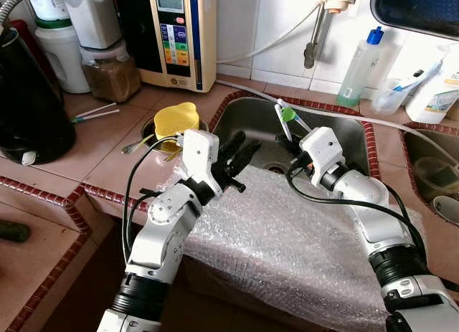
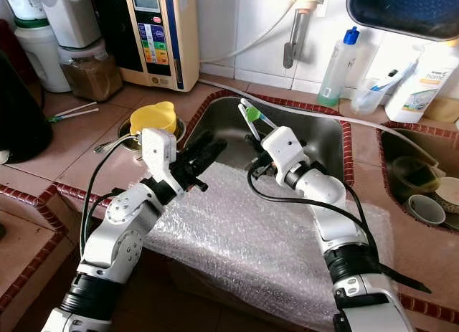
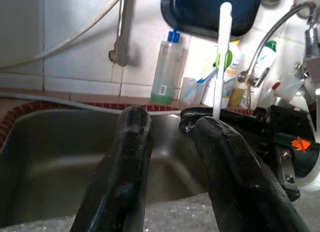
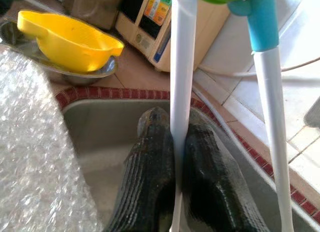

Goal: Kitchen organization

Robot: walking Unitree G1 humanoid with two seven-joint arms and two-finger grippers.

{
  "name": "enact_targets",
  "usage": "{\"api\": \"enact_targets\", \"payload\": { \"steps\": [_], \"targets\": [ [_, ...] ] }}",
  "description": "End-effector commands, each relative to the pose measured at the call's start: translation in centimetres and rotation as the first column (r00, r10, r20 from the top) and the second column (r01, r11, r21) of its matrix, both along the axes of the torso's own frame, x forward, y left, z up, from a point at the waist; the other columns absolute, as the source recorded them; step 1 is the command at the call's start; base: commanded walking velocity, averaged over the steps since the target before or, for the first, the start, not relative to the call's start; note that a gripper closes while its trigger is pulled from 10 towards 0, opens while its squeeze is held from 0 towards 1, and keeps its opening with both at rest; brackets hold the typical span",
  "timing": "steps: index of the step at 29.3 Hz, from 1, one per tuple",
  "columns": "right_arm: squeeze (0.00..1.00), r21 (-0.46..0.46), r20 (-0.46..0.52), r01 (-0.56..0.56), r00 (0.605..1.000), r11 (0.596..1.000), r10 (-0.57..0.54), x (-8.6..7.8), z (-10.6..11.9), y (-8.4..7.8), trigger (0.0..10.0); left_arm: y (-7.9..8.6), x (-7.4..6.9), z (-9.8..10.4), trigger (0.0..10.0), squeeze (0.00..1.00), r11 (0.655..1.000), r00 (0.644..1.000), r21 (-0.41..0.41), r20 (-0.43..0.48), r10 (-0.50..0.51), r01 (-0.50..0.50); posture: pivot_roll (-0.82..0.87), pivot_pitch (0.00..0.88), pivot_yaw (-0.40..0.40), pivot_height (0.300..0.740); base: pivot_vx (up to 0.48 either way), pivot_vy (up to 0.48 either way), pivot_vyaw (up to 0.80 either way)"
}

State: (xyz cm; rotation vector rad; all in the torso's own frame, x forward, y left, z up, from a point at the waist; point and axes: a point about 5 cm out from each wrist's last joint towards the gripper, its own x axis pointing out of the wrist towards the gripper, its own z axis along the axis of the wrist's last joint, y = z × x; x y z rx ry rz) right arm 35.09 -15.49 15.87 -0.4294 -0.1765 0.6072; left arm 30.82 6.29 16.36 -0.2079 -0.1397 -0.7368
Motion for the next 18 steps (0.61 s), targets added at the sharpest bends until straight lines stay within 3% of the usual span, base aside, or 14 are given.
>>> {"api": "enact_targets", "payload": {
  "steps": [1,7,11,18],
  "targets": [
    [0.00,-0.020,-0.005,-0.032,0.999,0.999,0.032,0.3,0.2,0.2,0.0,0.1,-0.2,-0.6,10.0,1.00,0.999,1.000,0.038,-0.002,-0.002,0.002,0.03,0.000,-0.021,0.740,0.000,0.000,0.00],
    [0.00,-0.093,-0.065,-0.036,0.997,0.995,0.030,1.3,-0.7,-0.2,0.0,0.9,-1.2,-2.1,10.0,1.00,0.993,1.000,0.121,-0.015,-0.017,0.019,0.04,0.000,-0.021,0.740,0.000,0.000,0.00],
    [0.00,-0.056,-0.131,0.056,0.989,0.997,-0.063,2.2,-1.0,-1.4,0.0,1.4,-1.7,-2.9,10.0,1.00,0.988,0.999,0.150,-0.042,-0.020,0.026,0.04,0.000,-0.016,0.740,0.000,0.000,0.00],
    [0.00,0.034,-0.289,0.231,0.934,0.972,-0.211,2.8,-2.2,-3.8,0.0,1.9,-2.3,-3.4,10.0,1.00,0.980,0.999,0.193,-0.045,-0.030,0.038,0.06,0.000,-0.007,0.740,0.000,0.000,0.00]
  ]
}}
